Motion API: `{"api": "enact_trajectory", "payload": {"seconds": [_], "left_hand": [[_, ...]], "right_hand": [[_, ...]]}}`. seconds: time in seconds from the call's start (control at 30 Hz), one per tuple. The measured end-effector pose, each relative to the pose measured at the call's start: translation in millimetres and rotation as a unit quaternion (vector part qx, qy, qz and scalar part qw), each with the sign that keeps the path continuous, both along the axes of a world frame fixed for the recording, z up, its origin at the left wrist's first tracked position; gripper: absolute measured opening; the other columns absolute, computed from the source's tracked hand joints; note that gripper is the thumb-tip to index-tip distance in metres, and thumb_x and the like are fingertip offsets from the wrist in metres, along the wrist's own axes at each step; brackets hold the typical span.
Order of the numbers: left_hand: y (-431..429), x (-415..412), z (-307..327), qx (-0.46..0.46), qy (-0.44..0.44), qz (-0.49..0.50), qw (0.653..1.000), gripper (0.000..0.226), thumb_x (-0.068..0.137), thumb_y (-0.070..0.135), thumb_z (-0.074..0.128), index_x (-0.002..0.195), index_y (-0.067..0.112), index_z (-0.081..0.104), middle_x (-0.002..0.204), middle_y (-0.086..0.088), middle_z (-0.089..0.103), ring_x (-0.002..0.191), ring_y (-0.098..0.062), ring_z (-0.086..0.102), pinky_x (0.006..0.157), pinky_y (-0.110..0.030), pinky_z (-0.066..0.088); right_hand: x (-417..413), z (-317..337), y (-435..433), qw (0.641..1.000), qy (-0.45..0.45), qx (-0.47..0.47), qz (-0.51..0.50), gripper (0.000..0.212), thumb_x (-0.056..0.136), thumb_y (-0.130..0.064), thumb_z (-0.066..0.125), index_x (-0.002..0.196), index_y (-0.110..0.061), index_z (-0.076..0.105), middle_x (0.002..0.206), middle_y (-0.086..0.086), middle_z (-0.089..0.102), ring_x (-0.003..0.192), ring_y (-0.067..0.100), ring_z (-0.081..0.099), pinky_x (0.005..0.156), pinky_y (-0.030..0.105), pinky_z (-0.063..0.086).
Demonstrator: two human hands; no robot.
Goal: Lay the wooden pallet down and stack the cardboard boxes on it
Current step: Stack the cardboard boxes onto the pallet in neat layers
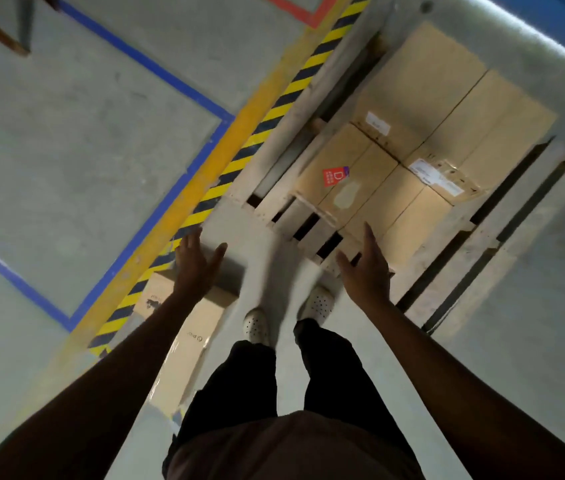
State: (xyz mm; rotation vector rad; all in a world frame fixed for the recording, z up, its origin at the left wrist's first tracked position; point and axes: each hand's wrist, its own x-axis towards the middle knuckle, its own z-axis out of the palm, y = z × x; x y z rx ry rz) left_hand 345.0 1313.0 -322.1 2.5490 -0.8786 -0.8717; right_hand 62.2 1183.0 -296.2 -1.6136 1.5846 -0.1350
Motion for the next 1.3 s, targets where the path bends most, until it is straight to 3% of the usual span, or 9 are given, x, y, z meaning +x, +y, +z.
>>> {"api": "enact_trajectory", "payload": {"seconds": [0.2, 0.4, 0.73, 1.1, 1.2, 1.3], "left_hand": [[105.3, 39.8, -32.2, 0.036, 0.020, 0.103, 0.994, 0.069, 0.095, 0.052, 0.053, 0.147, 0.009, 0.036, 0.146, -0.021, 0.043, 0.132, -0.041, 0.040, 0.107, -0.056, 0.037], [215.0, 67.7, -75.6, 0.064, 0.042, 0.198, 0.977, 0.063, 0.098, 0.042, 0.054, 0.146, 0.003, 0.038, 0.146, -0.022, 0.042, 0.134, -0.040, 0.037, 0.112, -0.048, 0.029], [378.4, 70.1, -184.7, 0.121, 0.116, 0.350, 0.922, 0.061, 0.099, 0.040, 0.053, 0.145, 0.002, 0.039, 0.143, -0.027, 0.045, 0.133, -0.042, 0.039, 0.111, -0.047, 0.030], [362.6, 69.3, -328.5, 0.045, 0.217, 0.421, 0.880, 0.069, 0.098, 0.051, 0.050, 0.150, 0.008, 0.032, 0.150, -0.018, 0.042, 0.138, -0.032, 0.041, 0.113, -0.047, 0.036], [349.6, 72.1, -363.5, 0.011, 0.250, 0.478, 0.842, 0.068, 0.098, 0.051, 0.050, 0.150, 0.011, 0.031, 0.149, -0.015, 0.044, 0.135, -0.030, 0.045, 0.109, -0.043, 0.040], [339.5, 76.6, -390.4, -0.016, 0.279, 0.546, 0.790, 0.060, 0.100, 0.047, 0.048, 0.147, 0.014, 0.034, 0.141, -0.010, 0.054, 0.127, -0.028, 0.051, 0.092, -0.030, 0.037]], "right_hand": [[63.7, -26.0, 40.3, 0.995, 0.016, 0.009, 0.100, 0.079, 0.095, -0.034, 0.062, 0.158, -0.015, 0.019, 0.161, 0.014, 0.031, 0.144, 0.034, 0.035, 0.112, 0.046, 0.037], [139.0, -72.7, 109.0, 0.981, 0.036, 0.029, 0.188, 0.079, 0.095, -0.035, 0.064, 0.158, -0.013, 0.021, 0.160, 0.014, 0.033, 0.144, 0.033, 0.036, 0.113, 0.041, 0.034], [234.4, -182.2, 244.2, 0.944, 0.090, 0.098, 0.302, 0.079, 0.095, -0.034, 0.064, 0.158, -0.015, 0.021, 0.158, 0.012, 0.037, 0.142, 0.033, 0.039, 0.113, 0.039, 0.033], [300.0, -334.3, 278.5, 0.896, 0.164, 0.107, 0.398, 0.086, 0.093, -0.038, 0.063, 0.159, -0.015, 0.014, 0.156, 0.015, 0.039, 0.139, 0.037, 0.041, 0.109, 0.043, 0.037], [315.7, -369.2, 279.1, 0.885, 0.172, 0.121, 0.415, 0.088, 0.093, -0.038, 0.063, 0.160, -0.013, 0.011, 0.159, 0.013, 0.034, 0.141, 0.034, 0.039, 0.110, 0.040, 0.035], [326.7, -399.9, 281.9, 0.877, 0.188, 0.138, 0.421, 0.091, 0.093, -0.041, 0.063, 0.160, -0.010, 0.008, 0.162, 0.013, 0.028, 0.145, 0.033, 0.034, 0.112, 0.039, 0.033]]}}
